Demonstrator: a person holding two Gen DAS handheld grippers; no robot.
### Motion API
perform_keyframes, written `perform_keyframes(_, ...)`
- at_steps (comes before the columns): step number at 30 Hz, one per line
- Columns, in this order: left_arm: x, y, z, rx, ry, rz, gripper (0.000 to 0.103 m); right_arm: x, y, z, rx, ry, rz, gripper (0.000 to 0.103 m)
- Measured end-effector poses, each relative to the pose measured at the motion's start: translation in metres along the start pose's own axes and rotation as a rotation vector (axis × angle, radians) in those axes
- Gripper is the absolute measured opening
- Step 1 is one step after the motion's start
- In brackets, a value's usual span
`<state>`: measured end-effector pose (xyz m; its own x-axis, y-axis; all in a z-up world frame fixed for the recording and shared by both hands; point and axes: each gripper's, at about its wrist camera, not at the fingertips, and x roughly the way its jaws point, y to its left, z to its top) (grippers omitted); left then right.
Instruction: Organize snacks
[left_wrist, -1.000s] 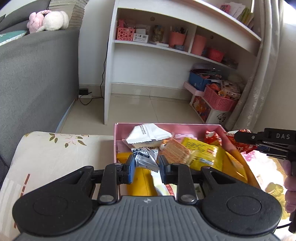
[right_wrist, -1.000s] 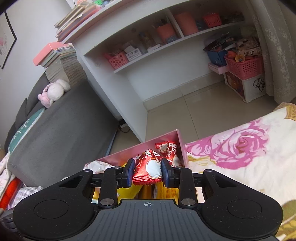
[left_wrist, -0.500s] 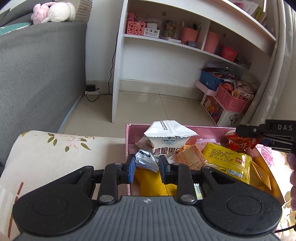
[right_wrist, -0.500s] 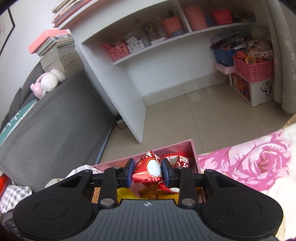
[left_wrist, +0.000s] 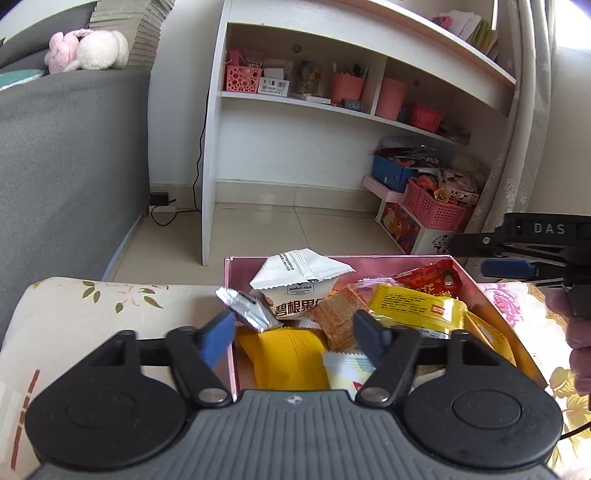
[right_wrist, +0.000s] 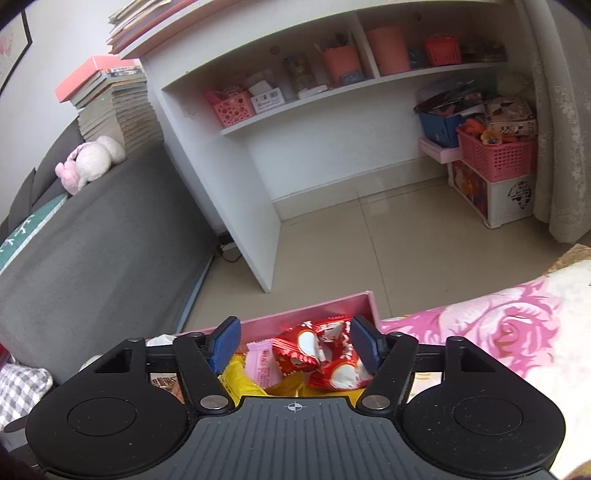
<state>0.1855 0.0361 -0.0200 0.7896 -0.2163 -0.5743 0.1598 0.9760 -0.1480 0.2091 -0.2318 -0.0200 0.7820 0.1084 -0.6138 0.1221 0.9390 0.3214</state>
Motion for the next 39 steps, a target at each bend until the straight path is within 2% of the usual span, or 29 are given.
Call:
perform_keyframes(4,-0.013,-0.007,-0.006,0.003,0.011,0.004,0.080,-0.027,-0.005,-0.008,-0.019,-0.009,-0.022,0.082)
perform_keyframes(7,-0.026,-0.012,-0.013,0.002,0.014,0.008,0.088,-0.047,-0.007,-0.018,-0.032,-0.004,-0.045,0.084)
perform_keyframes(11,-0.044,-0.017,-0.020,-0.008,0.037,0.026,0.093,-0.073,-0.006,-0.036,-0.026,0.010,-0.065,0.088)
perform_keyframes(18,-0.088,-0.029,-0.041,0.006,0.105,0.125,0.102,-0.124,0.007,-0.075,-0.081,0.049,-0.149,0.092)
perform_keyframes(23,-0.120,-0.040,-0.050,0.025,0.140,0.203,0.103,-0.162,0.028,-0.098,-0.142,0.050,-0.184,0.097)
perform_keyframes(26,-0.137,-0.043,-0.054,0.004,0.168,0.235,0.103,-0.179,0.034,-0.112,-0.104,0.070,-0.199,0.101)
perform_keyframes(33,-0.158,-0.058,-0.068,0.024,0.210,0.246,0.103,-0.195,0.044,-0.145,-0.193,0.105,-0.264,0.101)
perform_keyframes(39,-0.167,-0.067,-0.074,0.026,0.182,0.263,0.103,-0.204,0.042,-0.151,-0.207,0.109,-0.275,0.101)
